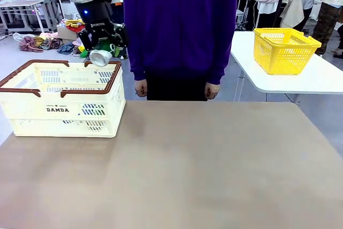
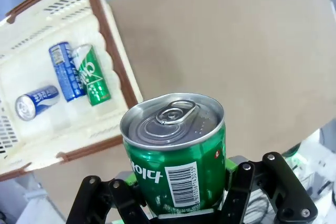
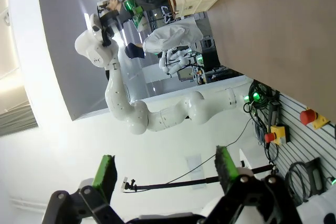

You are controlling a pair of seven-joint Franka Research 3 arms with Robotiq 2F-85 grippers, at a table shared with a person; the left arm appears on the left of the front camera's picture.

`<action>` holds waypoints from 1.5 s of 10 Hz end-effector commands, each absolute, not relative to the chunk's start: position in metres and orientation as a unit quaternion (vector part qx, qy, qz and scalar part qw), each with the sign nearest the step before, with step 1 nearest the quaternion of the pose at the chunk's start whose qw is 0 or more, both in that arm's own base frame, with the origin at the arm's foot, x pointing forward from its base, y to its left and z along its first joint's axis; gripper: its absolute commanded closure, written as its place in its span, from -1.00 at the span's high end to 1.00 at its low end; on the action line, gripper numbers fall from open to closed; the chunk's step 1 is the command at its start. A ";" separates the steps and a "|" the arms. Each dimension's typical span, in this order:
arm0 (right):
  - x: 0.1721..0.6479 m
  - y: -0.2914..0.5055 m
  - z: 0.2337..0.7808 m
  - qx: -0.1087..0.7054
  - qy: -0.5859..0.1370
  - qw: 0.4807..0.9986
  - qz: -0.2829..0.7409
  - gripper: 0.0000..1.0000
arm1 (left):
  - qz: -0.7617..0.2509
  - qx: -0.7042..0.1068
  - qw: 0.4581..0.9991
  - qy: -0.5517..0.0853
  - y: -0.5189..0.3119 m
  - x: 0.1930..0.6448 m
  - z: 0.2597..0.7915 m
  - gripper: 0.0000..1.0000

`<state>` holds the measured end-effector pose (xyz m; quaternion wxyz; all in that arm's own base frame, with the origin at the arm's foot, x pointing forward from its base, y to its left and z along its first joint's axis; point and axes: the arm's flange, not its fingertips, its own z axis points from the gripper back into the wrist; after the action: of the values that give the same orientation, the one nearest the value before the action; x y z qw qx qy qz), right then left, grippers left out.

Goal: Place the drinks into the Shopping basket.
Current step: Pick up one drink and place it into the Shopping basket.

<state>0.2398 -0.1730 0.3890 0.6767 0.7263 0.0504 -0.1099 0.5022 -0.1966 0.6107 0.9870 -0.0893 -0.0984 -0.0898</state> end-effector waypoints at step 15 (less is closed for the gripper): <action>0.238 -0.174 0.395 0.728 0.059 0.673 -0.115 1.00 | 0.018 -0.021 0.999 -0.026 -0.088 0.643 0.432 -1.00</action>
<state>0.2398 -0.1729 0.3890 0.6768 0.7262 0.0505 -0.1098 0.6473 -0.0893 0.4401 0.9991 -0.0343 -0.0250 0.0093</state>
